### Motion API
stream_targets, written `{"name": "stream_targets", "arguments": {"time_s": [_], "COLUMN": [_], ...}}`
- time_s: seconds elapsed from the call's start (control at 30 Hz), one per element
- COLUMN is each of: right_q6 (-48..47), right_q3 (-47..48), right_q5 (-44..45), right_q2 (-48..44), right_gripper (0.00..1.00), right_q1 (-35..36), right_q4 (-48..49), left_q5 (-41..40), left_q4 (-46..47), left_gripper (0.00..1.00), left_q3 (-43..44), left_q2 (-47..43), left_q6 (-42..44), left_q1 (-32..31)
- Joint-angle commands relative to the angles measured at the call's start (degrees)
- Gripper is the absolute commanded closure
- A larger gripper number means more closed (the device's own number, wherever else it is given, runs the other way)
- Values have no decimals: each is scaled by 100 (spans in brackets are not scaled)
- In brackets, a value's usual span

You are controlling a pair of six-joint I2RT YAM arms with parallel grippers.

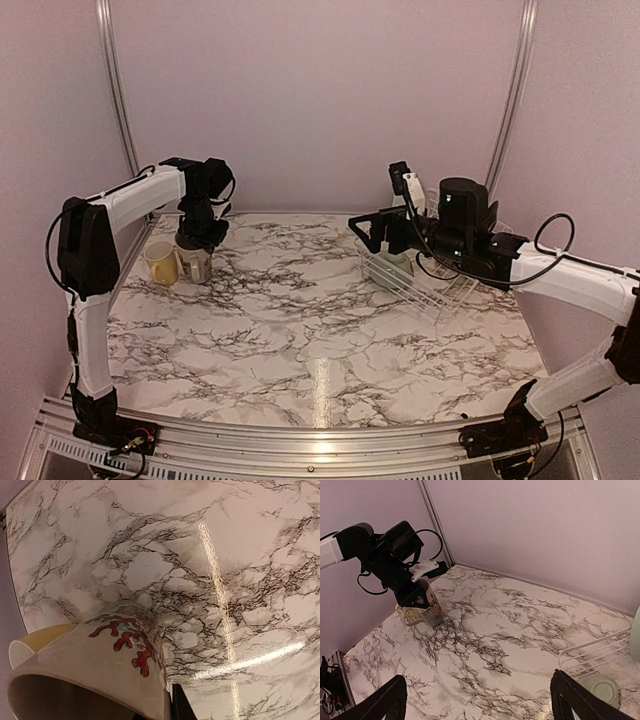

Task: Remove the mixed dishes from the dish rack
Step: Place the cup at the center of the board.

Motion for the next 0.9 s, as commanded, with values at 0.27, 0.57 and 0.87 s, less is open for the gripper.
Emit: {"name": "stream_targets", "arguments": {"time_s": [0.27,0.57,0.87], "right_q6": [-67,-60,-37], "right_q3": [76,84,164], "right_q5": [120,116,361], "right_q2": [-195,-174,-137], "right_gripper": [4,4,3], "right_q1": [-31,-30,-34], "right_q4": [-128,-129,-265], "left_q5": [-90,-393,-660], "left_q4": [161,162,-113], "left_gripper": [93,71,43], "left_q3": [-48,30,548], "left_q2": [70,-59,-648], "left_q6": [89,129,81], "left_q1": [90,90,41]}}
